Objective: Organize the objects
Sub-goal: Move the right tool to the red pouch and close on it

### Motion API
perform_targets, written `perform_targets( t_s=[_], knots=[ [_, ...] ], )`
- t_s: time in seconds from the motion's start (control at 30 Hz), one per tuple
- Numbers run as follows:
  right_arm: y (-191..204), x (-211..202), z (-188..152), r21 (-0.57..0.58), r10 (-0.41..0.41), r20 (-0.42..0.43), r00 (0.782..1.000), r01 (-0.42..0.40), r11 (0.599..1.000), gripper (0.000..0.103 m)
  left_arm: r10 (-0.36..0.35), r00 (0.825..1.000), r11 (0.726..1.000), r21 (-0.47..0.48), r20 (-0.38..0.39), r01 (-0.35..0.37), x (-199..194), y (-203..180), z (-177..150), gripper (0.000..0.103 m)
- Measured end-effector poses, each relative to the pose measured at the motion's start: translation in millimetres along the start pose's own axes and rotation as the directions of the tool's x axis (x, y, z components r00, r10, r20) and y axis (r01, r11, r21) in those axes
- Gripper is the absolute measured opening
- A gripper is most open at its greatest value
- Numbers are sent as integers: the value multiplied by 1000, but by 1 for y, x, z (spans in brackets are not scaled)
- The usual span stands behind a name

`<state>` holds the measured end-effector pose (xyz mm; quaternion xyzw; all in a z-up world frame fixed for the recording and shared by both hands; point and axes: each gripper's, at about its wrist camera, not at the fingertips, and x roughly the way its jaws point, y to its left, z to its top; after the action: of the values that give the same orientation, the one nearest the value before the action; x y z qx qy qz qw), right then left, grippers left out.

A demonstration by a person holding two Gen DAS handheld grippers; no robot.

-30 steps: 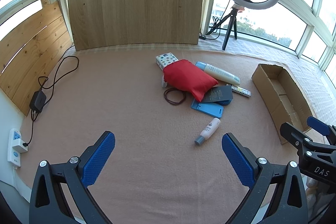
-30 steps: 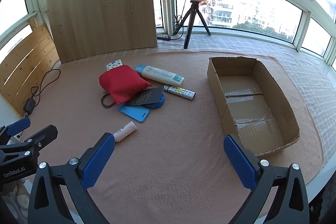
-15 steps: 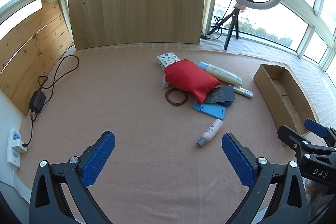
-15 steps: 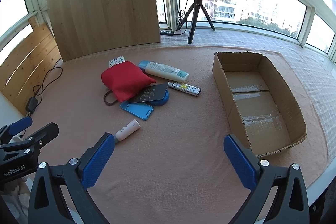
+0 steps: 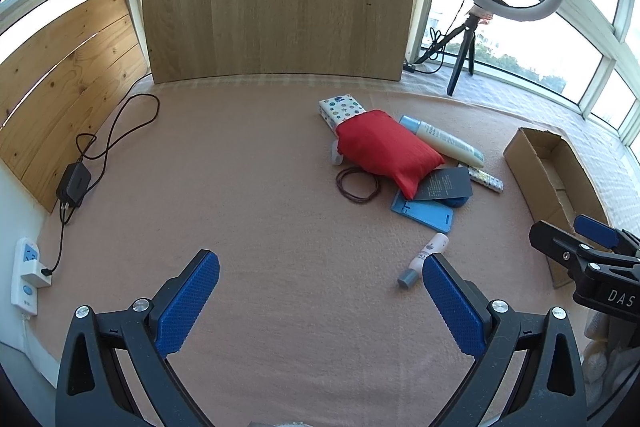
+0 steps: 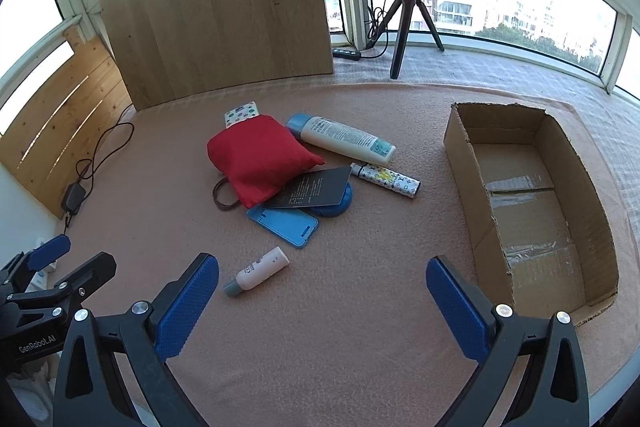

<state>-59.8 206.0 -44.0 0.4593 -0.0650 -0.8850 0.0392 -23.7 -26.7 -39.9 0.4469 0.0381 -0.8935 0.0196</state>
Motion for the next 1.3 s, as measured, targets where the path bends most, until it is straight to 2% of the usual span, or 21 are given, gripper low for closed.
perform_targets(
  t_s=[0.13, 0.2, 0.37, 0.5, 0.67, 1.0, 1.07, 1.17, 1.27, 1.3],
  knots=[
    [9, 23, 26, -58, 12, -6, 1000, -13, 998, 103, 16, 1000, 1000, -27, -6, -16, 6, 14, 1, 103],
    [11, 35, 40, -56, 51, -18, 999, -52, 997, 103, 25, 1000, 999, -36, -5, -26, 8, 22, 1, 103],
    [19, 67, 70, -73, 39, -20, 999, -41, 997, 101, 56, 998, 996, -71, -14, -57, 12, 43, -4, 103],
    [25, 94, 89, -68, 82, -67, 994, -86, 994, 89, 82, 996, 992, -91, -20, -83, 13, 58, -9, 103],
    [24, 128, 111, 34, 172, -147, 974, -169, 985, 70, 102, 994, 987, -124, -31, -105, 15, 75, -14, 103],
    [38, 182, 131, 63, 186, -206, 961, -177, 982, 68, 128, 990, 978, -161, -57, -136, 15, 91, -22, 103],
    [39, 187, 132, 61, 178, -207, 962, -169, 984, 68, 136, 989, 975, -170, -61, -144, 14, 95, -24, 103],
    [42, 193, 129, 62, 191, -236, 953, -181, 981, 67, 142, 988, 972, -178, -68, -152, 14, 100, -26, 103],
    [37, 189, 132, 83, 182, -210, 961, -168, 982, 66, 143, 987, 971, -182, -71, -154, 14, 102, -28, 103],
    [35, 190, 134, 95, 195, -214, 957, -178, 979, 66, 144, 987, 971, -183, -71, -155, 14, 102, -28, 103]
  ],
)
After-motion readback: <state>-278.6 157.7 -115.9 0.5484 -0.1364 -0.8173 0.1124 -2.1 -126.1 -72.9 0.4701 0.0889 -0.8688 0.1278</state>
